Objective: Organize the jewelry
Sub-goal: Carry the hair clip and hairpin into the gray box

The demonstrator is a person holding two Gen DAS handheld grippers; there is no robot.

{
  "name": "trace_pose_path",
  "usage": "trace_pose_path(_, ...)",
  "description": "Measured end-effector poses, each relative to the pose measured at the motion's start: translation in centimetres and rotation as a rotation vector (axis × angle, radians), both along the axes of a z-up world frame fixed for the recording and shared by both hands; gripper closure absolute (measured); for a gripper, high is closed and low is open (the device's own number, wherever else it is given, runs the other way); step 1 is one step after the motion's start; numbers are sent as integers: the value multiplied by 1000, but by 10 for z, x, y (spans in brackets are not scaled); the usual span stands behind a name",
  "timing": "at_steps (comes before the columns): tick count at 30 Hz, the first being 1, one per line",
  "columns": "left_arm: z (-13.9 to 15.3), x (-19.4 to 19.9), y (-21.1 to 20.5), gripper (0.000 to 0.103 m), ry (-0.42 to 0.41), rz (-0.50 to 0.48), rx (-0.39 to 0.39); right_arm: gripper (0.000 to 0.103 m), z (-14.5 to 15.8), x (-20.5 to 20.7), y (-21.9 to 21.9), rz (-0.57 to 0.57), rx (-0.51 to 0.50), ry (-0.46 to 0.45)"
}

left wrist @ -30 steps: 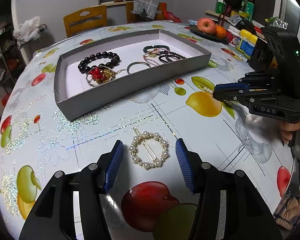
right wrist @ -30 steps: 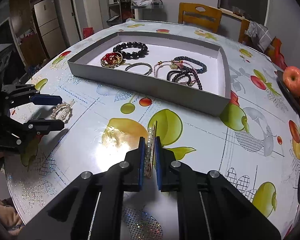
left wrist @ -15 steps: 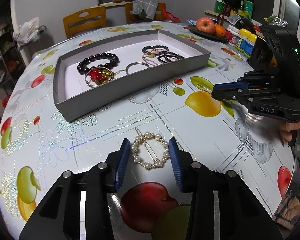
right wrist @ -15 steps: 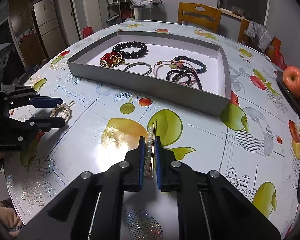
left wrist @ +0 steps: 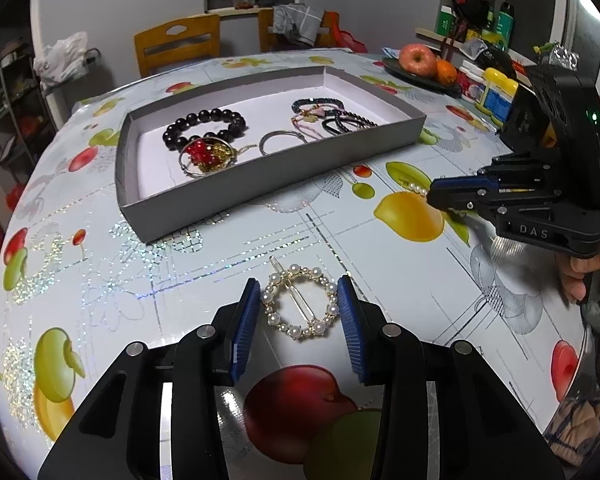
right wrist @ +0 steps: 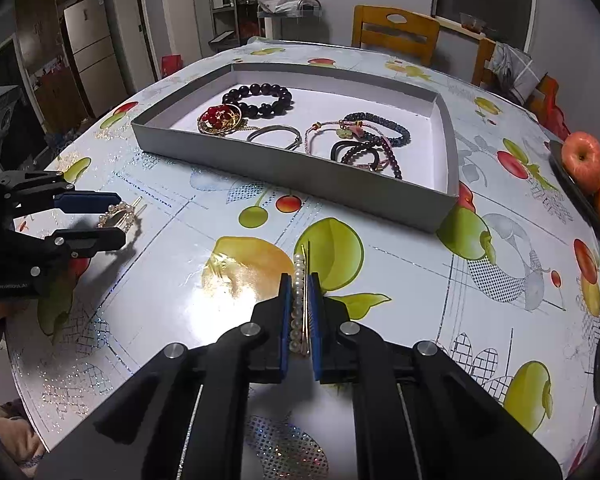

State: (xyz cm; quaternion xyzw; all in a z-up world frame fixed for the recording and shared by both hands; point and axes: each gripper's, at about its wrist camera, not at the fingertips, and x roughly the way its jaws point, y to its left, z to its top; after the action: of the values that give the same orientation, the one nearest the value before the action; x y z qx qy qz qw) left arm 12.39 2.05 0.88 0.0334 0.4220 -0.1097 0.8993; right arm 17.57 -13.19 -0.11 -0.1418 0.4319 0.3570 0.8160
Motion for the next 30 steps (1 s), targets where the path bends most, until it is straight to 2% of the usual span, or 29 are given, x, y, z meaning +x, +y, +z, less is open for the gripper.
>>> trace_pose_path(10, 26, -9, 2, 62, -59, 6, 10, 95, 15, -5, -14, -29, 75, -38)
trace_pose_path(23, 83, -2, 7, 62, -141, 4, 75, 95, 89, -18, -6, 13, 106, -187)
trace_pose_path(30, 114, 18, 9, 62, -201, -11, 94, 95, 114, 4, 5, 18, 138, -219)
